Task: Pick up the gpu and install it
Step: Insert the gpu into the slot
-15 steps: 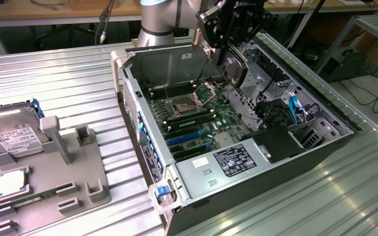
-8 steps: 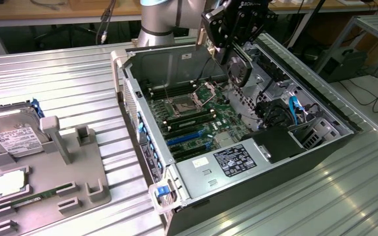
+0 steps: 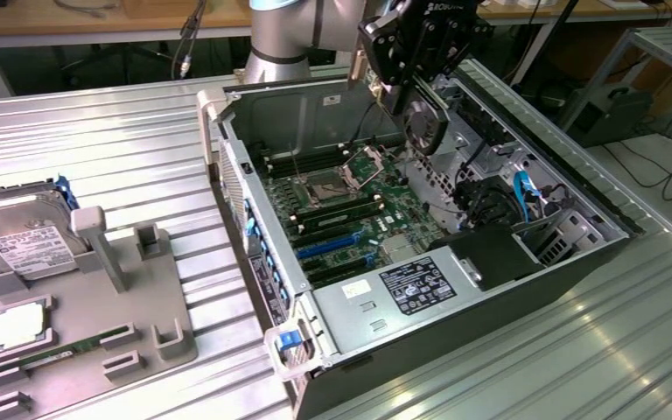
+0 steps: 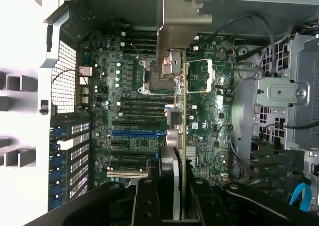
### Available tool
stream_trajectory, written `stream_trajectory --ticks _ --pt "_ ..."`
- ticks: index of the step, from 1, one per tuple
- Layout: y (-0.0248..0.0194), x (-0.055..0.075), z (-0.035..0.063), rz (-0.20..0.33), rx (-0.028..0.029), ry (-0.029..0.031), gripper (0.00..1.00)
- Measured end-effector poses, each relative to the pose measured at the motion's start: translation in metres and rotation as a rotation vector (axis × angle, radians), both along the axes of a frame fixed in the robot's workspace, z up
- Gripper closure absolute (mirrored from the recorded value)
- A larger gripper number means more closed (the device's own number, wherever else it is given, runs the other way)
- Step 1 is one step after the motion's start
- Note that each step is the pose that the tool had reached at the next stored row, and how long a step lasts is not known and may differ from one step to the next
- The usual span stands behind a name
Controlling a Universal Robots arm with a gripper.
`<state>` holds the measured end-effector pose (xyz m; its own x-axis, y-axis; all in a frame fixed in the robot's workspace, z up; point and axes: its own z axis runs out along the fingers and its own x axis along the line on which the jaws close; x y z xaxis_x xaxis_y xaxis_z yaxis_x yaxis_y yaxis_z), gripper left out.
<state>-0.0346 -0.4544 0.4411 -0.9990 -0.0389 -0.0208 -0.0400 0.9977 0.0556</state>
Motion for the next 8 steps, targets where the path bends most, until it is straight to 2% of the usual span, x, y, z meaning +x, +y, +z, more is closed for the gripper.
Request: stream_trajectory --ticks 8 --pt "0.0 0.0 0.0 0.016 0.0 0.0 0.72"
